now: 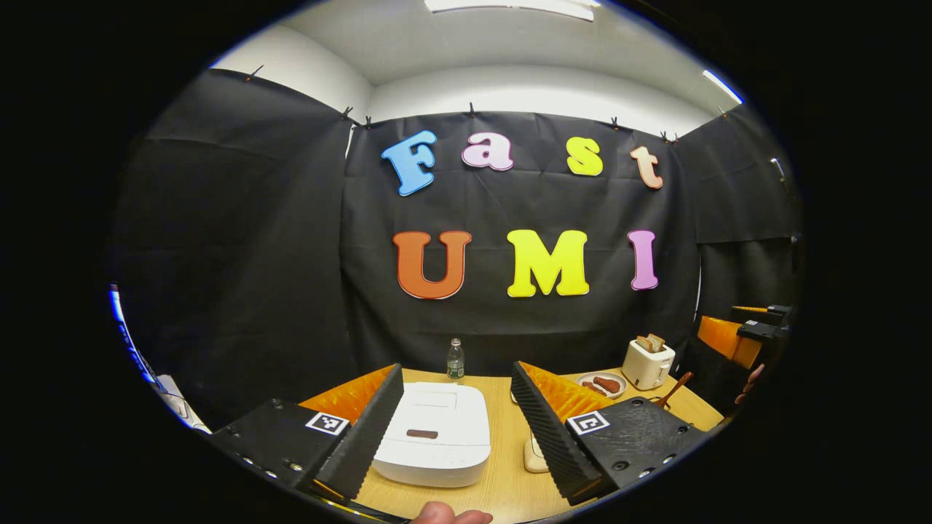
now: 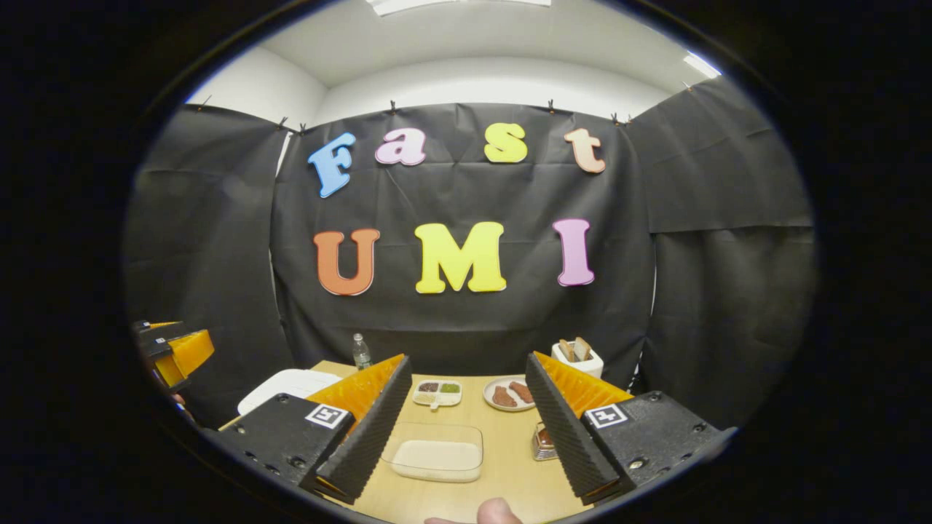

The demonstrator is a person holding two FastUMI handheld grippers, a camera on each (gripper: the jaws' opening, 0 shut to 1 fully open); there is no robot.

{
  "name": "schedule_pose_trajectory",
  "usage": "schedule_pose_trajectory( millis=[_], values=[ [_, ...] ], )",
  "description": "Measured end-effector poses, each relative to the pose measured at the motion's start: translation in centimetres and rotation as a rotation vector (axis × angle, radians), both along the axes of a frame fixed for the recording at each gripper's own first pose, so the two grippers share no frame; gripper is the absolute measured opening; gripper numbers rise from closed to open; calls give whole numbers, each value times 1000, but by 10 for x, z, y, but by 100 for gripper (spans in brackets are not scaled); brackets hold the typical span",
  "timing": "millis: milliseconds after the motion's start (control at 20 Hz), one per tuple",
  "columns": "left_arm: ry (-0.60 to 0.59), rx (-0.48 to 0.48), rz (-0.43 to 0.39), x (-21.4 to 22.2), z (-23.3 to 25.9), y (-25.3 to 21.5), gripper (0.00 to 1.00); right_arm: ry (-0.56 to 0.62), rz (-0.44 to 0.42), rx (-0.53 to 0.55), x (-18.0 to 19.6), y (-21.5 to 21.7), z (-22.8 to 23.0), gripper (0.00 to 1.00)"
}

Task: Close the left gripper, press the button to open the rice cooker; take a wooden spoon from the chopstick holder with the right hand, scoop a spoonful of rice and pour it into the rice cooker, then put the wooden spoon back into the chopstick holder.

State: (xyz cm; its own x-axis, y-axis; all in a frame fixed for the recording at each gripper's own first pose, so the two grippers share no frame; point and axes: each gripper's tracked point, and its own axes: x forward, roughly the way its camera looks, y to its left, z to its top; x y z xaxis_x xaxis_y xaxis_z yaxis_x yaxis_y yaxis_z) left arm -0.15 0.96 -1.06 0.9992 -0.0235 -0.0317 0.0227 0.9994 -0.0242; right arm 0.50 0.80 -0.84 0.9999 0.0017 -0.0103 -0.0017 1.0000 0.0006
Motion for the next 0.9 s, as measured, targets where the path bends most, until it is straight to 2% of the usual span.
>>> schedule_pose_trajectory(
  millis=[500, 750, 850, 900],
  values=[
    [112, -11, 4, 8, -26, 9, 94, 25, -6, 46, 14, -14, -7, 100],
    [265, -47, -14, 20, -58, 17, 94, 34, -29, 53, 22, -32, -11, 100],
    [337, -49, -21, 26, -71, 22, 81, 39, -41, 59, 23, -40, -14, 100],
    [370, -44, -24, 28, -79, 23, 68, 42, -45, 61, 24, -43, -15, 100]
  ],
)
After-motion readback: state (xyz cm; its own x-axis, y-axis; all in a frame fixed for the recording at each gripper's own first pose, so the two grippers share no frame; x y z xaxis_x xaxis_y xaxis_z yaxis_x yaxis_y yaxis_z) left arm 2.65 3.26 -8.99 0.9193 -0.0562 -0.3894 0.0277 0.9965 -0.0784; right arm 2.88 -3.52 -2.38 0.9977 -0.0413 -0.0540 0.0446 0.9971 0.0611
